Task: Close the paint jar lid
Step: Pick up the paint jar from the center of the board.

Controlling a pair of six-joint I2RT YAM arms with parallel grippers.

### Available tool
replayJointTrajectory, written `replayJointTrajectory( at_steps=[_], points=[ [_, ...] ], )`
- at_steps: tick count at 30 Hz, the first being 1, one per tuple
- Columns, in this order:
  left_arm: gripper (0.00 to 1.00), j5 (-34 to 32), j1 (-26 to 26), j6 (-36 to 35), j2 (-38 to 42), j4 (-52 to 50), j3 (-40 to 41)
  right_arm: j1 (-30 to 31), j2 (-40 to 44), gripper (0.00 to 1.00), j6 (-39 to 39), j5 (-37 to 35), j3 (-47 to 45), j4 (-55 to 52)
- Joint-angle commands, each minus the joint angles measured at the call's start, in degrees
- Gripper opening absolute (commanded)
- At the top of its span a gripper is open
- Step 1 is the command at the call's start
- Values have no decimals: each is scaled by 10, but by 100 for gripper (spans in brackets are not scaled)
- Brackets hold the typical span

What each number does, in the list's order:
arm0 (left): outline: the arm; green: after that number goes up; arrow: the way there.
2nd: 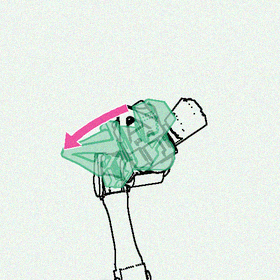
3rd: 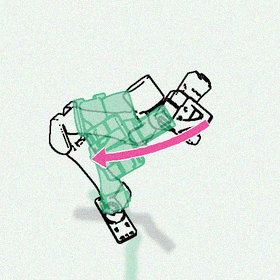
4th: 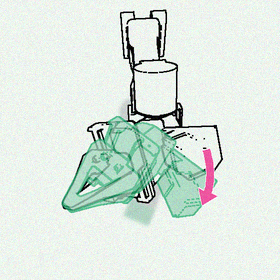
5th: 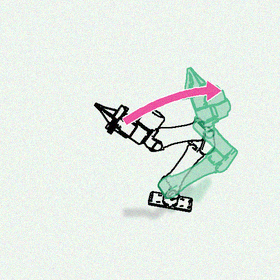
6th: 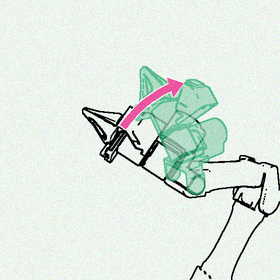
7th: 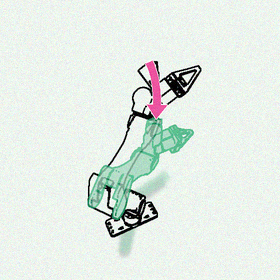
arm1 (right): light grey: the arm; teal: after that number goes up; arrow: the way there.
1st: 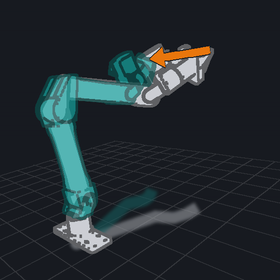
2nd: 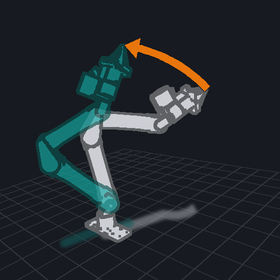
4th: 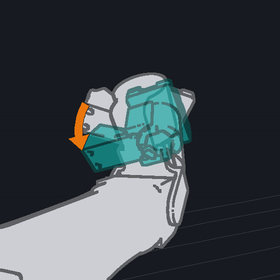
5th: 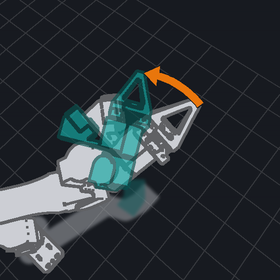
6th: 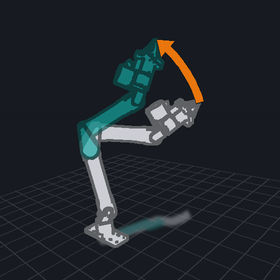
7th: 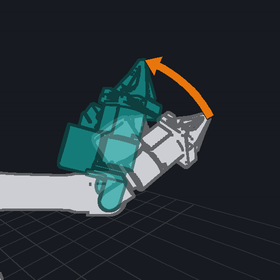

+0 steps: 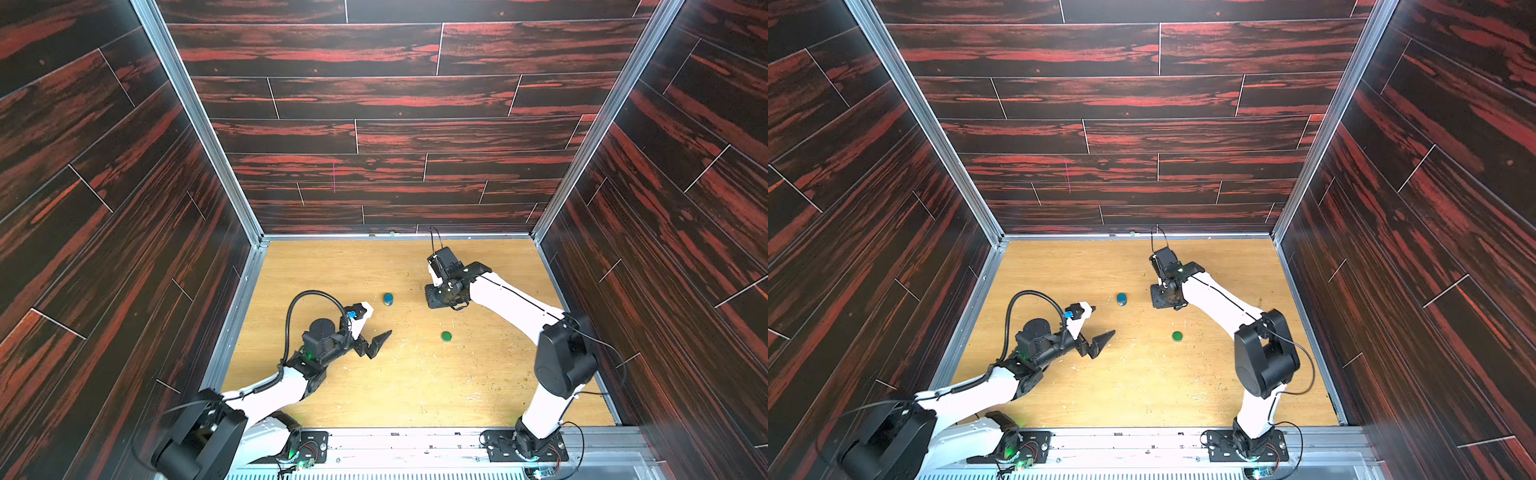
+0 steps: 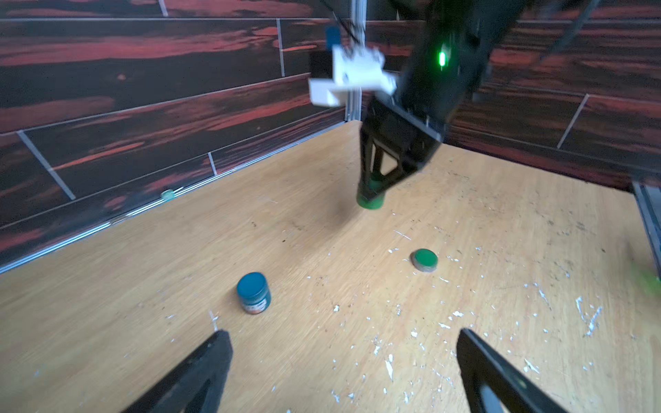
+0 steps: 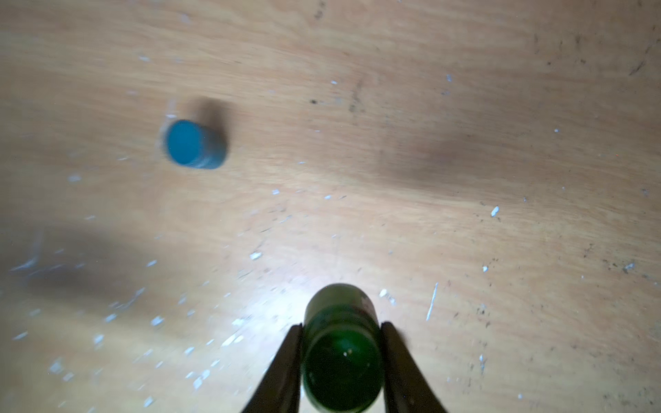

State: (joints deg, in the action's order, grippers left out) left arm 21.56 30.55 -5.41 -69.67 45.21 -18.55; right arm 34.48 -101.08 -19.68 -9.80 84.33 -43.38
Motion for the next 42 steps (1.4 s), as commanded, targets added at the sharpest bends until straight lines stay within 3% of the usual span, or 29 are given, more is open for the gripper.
replayJointTrajectory(
  at_steps=[1,11,18,22,33,42],
  points=[
    [100,6,17,-31,-42,83,2,32,30,35,-18,21,30,-66],
    [93,-66,55,23,-169,311,3,125,27,35,-47,18,119,-152],
    [89,-33,58,19,-174,321,2,155,-4,35,-52,13,162,-174],
    [79,-32,57,25,-166,304,-3,160,-18,35,-55,16,179,-178],
    [77,-27,58,37,-161,306,-7,171,-39,35,-62,22,205,-181],
    [69,-30,58,55,-158,318,-7,179,-51,35,-64,25,219,-181]
  ],
)
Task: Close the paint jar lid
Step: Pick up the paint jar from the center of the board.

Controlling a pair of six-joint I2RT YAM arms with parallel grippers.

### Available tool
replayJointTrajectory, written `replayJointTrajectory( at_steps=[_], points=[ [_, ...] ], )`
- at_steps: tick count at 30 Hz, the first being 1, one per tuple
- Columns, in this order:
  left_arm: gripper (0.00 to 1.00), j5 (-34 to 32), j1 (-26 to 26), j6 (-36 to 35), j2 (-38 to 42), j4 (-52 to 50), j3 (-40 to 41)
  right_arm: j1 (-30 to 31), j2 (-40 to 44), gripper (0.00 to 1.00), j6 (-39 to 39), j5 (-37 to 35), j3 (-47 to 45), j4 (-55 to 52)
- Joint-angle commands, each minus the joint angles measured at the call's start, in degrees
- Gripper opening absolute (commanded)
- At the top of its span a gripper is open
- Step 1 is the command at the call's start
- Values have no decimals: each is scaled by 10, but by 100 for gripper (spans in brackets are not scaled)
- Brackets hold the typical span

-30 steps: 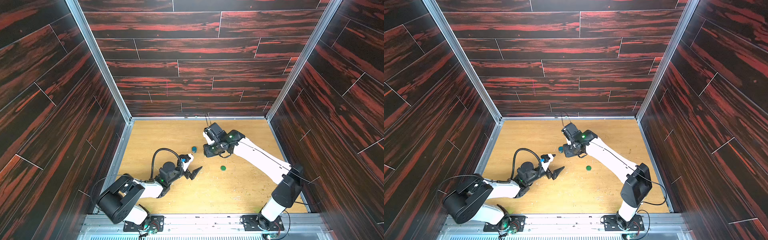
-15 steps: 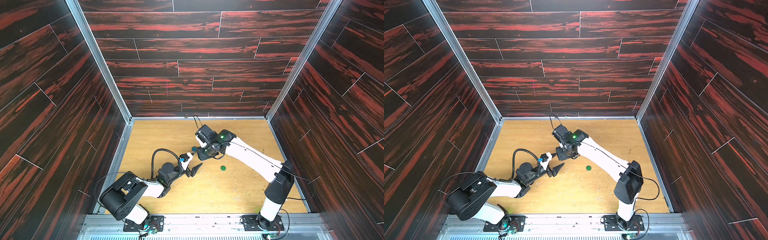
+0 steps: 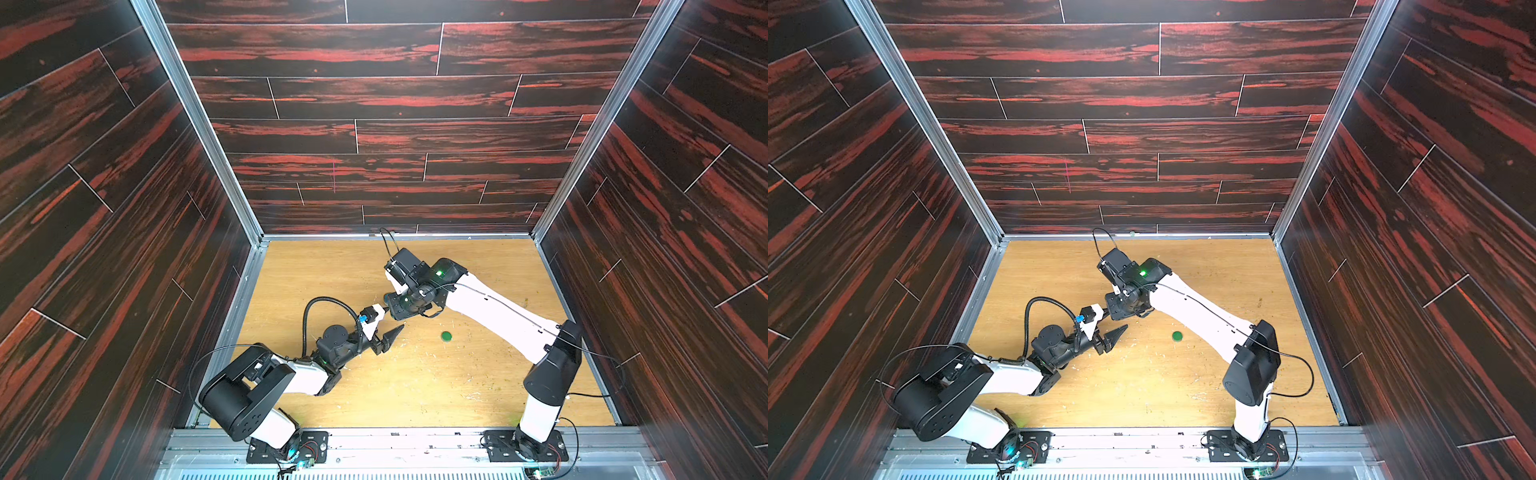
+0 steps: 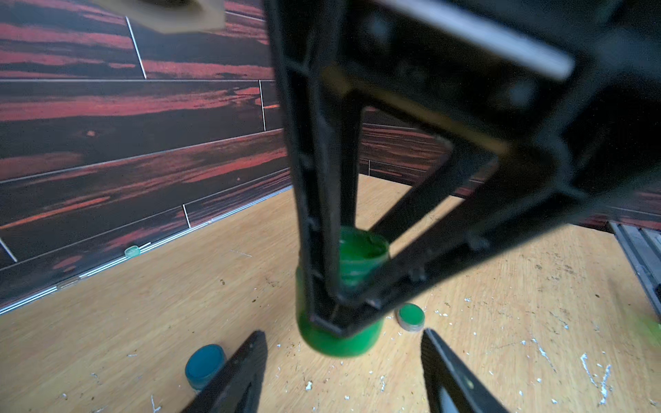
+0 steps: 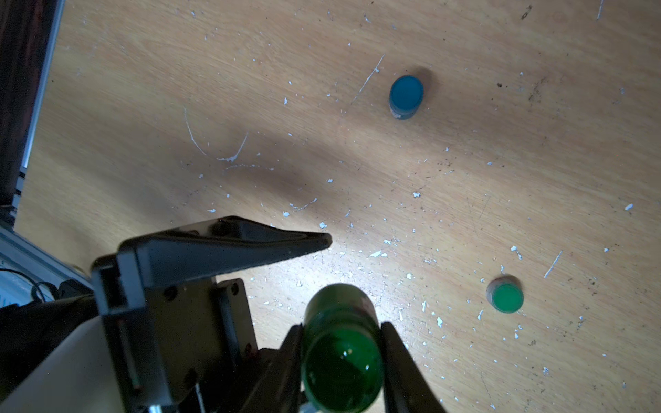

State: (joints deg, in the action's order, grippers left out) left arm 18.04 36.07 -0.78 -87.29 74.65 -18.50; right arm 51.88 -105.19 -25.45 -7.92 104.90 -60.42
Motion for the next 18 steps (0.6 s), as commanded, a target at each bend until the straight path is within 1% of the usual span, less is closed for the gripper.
replayJointTrajectory(
  at_steps=[1,8,13,18],
  points=[
    [68,5,3,9,19,24,-7,6,-11,35,-6,7,14,-10],
    [64,2,2,8,28,19,-7,9,-16,35,-7,8,15,-7],
    [58,2,3,6,28,14,-8,10,-21,35,-6,10,18,-7],
    [54,2,2,6,28,10,-8,11,-24,35,-7,11,20,-7]
  ],
)
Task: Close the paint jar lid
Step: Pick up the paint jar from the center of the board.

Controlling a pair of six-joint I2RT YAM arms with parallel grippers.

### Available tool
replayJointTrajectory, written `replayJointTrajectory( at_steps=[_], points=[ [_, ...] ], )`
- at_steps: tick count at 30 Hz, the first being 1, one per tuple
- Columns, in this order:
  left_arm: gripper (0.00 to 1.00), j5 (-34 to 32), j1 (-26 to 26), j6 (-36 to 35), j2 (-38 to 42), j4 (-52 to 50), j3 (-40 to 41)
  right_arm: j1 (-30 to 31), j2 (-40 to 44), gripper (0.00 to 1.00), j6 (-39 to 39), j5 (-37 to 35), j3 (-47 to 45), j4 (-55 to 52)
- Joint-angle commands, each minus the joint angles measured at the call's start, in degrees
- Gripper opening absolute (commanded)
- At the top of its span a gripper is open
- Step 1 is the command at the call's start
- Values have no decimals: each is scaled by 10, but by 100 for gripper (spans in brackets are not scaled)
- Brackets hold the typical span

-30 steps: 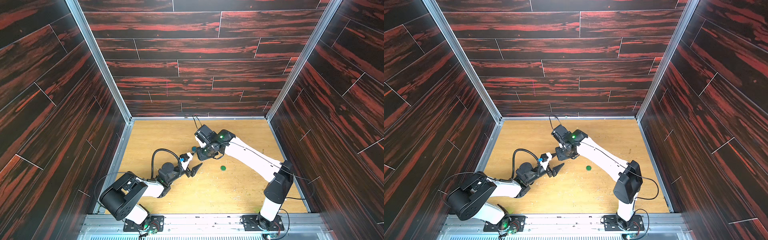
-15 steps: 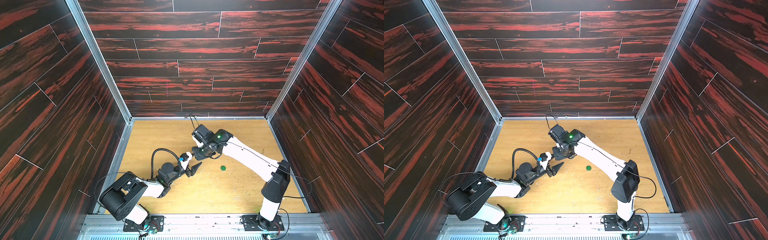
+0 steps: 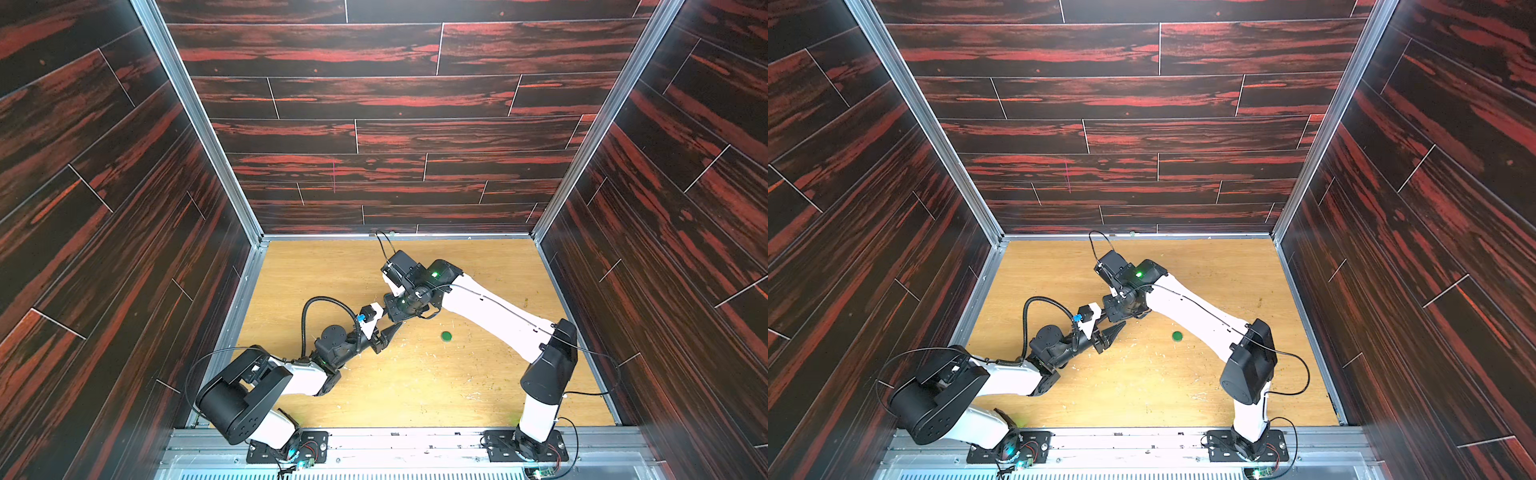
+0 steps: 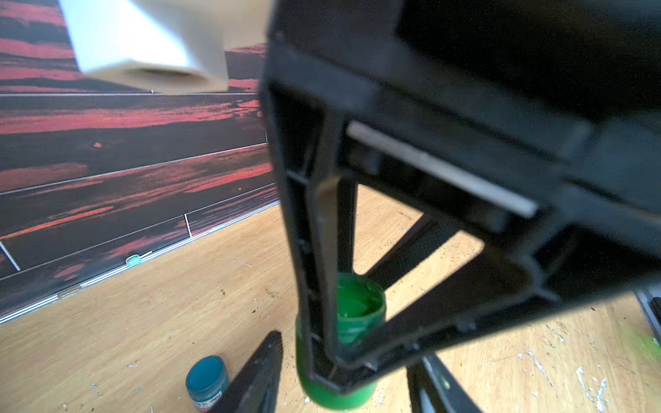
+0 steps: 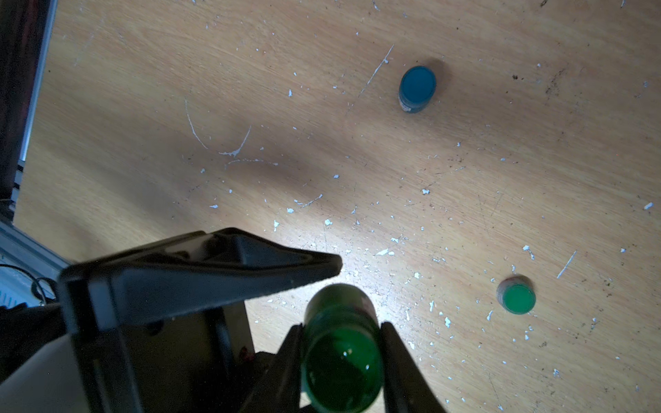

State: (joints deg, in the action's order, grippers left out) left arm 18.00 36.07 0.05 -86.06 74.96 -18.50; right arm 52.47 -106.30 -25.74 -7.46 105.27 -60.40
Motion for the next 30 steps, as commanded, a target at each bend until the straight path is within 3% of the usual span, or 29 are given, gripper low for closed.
replayJointTrajectory(
  at_steps=[1,12,25,30],
  points=[
    [54,3,2,-3,16,6,-8,5,-13,35,-5,6,17,-7],
    [41,6,3,-5,15,-3,-9,7,-18,35,-6,6,20,-6],
    [35,7,2,-13,24,-24,-14,9,-23,36,-6,7,25,-5],
    [31,8,3,-16,27,-33,-14,8,-24,45,-8,5,26,-4]
  ],
)
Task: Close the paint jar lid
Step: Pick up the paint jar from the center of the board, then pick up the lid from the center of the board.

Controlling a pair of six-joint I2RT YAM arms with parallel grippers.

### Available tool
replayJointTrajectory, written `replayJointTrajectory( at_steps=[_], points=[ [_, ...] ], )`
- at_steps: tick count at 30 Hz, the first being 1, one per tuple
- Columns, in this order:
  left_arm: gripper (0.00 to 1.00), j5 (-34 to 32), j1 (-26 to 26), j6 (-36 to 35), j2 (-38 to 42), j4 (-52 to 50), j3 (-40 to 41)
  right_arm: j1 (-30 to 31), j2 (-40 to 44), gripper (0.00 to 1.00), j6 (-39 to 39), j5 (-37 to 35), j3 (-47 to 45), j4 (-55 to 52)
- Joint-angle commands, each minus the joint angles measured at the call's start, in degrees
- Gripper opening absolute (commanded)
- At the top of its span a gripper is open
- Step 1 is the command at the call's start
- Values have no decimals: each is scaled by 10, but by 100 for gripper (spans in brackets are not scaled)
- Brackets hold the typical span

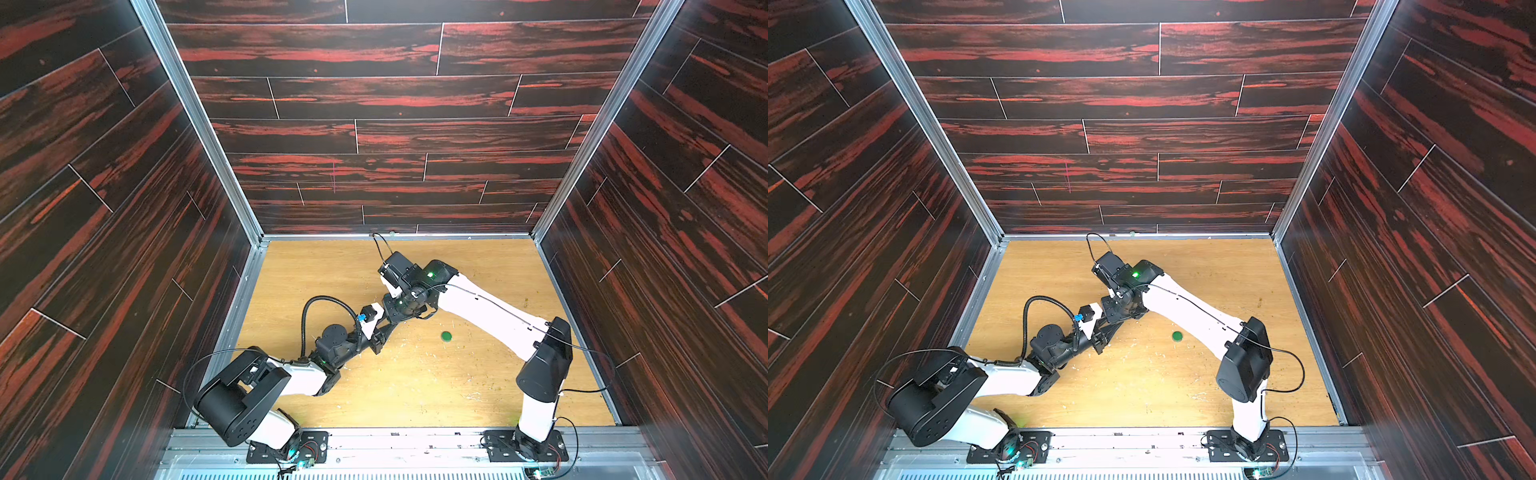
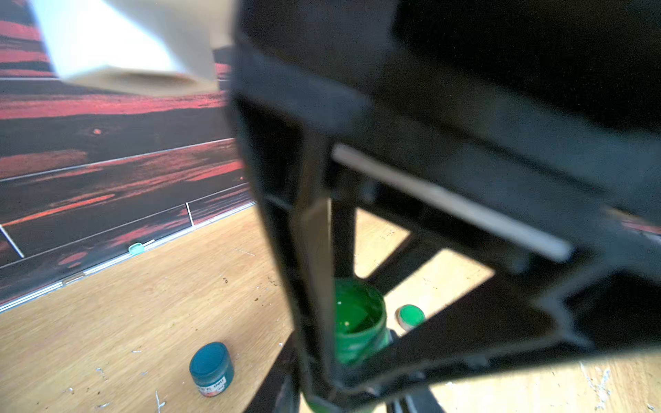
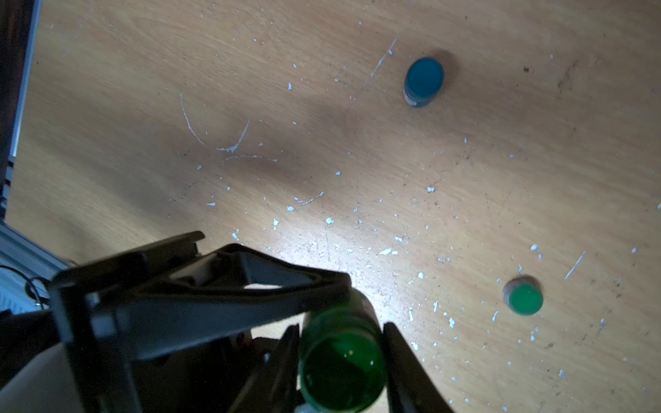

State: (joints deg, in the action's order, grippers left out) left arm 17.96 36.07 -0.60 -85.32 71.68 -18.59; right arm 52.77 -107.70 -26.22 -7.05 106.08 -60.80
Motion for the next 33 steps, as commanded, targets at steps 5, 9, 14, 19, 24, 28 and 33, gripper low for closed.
replayJointTrajectory(
  at_steps=[5,9,14,19,24,28,33],
  points=[
    [28,8,2,-12,22,-3,-11,5,-5,57,-8,-4,23,0],
    [28,6,2,-13,23,-2,-6,5,19,70,-3,-39,25,4],
    [28,5,3,-16,31,-2,3,-7,78,86,7,-93,-10,21],
    [27,5,2,-18,44,-11,10,-40,144,90,4,-106,-85,48],
    [27,10,3,-19,58,-23,18,-86,195,90,-4,-100,-177,76],
    [27,15,2,-17,71,-32,23,-126,218,90,-16,-72,-267,111],
    [26,21,2,-12,86,-48,26,-156,215,90,-24,-53,-361,161]
  ],
)
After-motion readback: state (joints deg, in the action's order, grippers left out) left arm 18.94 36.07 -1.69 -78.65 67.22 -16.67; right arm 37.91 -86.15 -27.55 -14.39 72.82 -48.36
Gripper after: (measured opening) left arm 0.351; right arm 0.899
